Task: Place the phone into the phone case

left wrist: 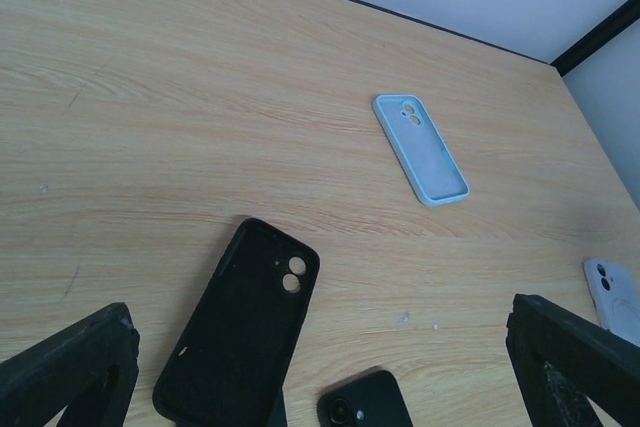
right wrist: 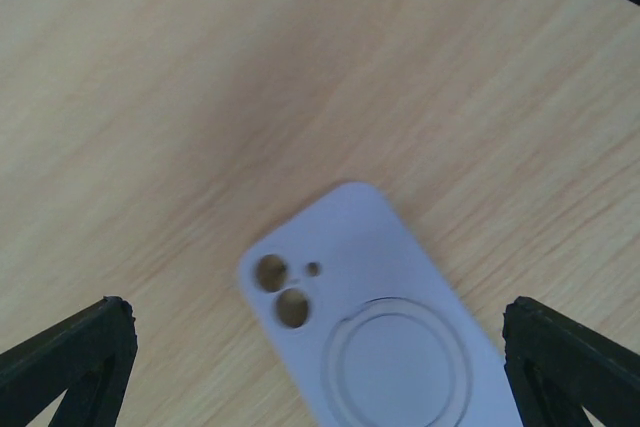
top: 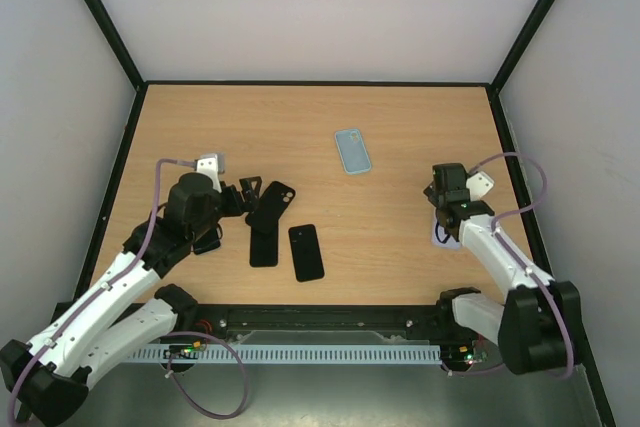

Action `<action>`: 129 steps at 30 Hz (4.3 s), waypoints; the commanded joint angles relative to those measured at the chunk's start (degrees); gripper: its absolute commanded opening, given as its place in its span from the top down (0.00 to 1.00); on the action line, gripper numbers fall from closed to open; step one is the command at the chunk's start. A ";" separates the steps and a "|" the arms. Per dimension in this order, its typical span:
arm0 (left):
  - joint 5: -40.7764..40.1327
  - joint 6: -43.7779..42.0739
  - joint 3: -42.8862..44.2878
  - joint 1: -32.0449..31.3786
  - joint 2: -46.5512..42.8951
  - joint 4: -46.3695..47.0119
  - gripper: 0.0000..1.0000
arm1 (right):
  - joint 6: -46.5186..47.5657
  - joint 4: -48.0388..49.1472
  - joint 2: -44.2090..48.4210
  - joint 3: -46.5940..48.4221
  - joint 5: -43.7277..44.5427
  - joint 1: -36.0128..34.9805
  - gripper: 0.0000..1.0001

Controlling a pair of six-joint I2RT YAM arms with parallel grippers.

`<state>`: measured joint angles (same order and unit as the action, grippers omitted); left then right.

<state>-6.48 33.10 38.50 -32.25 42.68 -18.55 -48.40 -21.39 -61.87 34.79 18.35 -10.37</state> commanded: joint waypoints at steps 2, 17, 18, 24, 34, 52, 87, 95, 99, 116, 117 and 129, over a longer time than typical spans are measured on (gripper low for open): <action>0.23 -1.50 -0.15 -0.23 -1.93 -1.47 0.00 | 1.79 5.65 -6.63 -1.96 -0.87 5.88 0.03; 0.33 -2.43 -0.56 -0.19 -4.26 -2.73 0.00 | 5.60 13.26 -17.53 -5.52 -16.86 14.06 0.03; 0.33 -2.45 -0.61 -0.23 -4.27 -2.78 0.00 | 5.81 13.08 -17.99 -5.58 -18.38 13.99 0.02; 0.65 -2.45 -0.70 -0.18 -4.29 -2.56 0.00 | 6.31 13.11 -16.91 -7.67 -24.36 12.83 0.02; 0.42 -2.60 -0.72 -0.20 -4.40 -2.81 0.00 | 2.74 9.08 -10.48 -9.69 -24.28 4.70 0.02; 0.20 -2.25 -1.12 -0.24 -4.37 -2.71 0.00 | 0.53 2.97 -13.64 -6.88 -12.98 -4.46 0.09; 24.24 9.86 -3.55 -0.44 5.21 11.56 0.19 | -7.56 47.07 0.49 -18.91 -56.24 -17.57 0.34; 32.79 17.73 -4.20 -6.28 14.88 29.05 0.36 | -12.79 58.52 6.08 -21.45 -57.46 -23.52 0.35; 35.68 22.53 -4.22 -9.69 19.82 38.33 0.38 | -11.72 56.51 7.79 -21.25 -56.91 -24.66 0.35; 37.14 31.35 -3.84 -15.03 33.26 59.13 0.91 | -10.44 51.26 15.43 -25.72 -56.47 -24.79 0.35; 37.49 31.51 -3.86 -15.08 33.84 60.00 0.96 | -10.48 51.27 15.79 -26.09 -56.35 -24.77 0.35; 35.83 28.73 -4.08 -15.17 35.02 55.72 0.97 | -8.16 41.70 19.69 -26.81 -51.06 -24.79 0.04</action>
<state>30.39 64.18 34.28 -47.05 78.63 37.63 -59.16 27.22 -44.36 8.51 -35.29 -34.63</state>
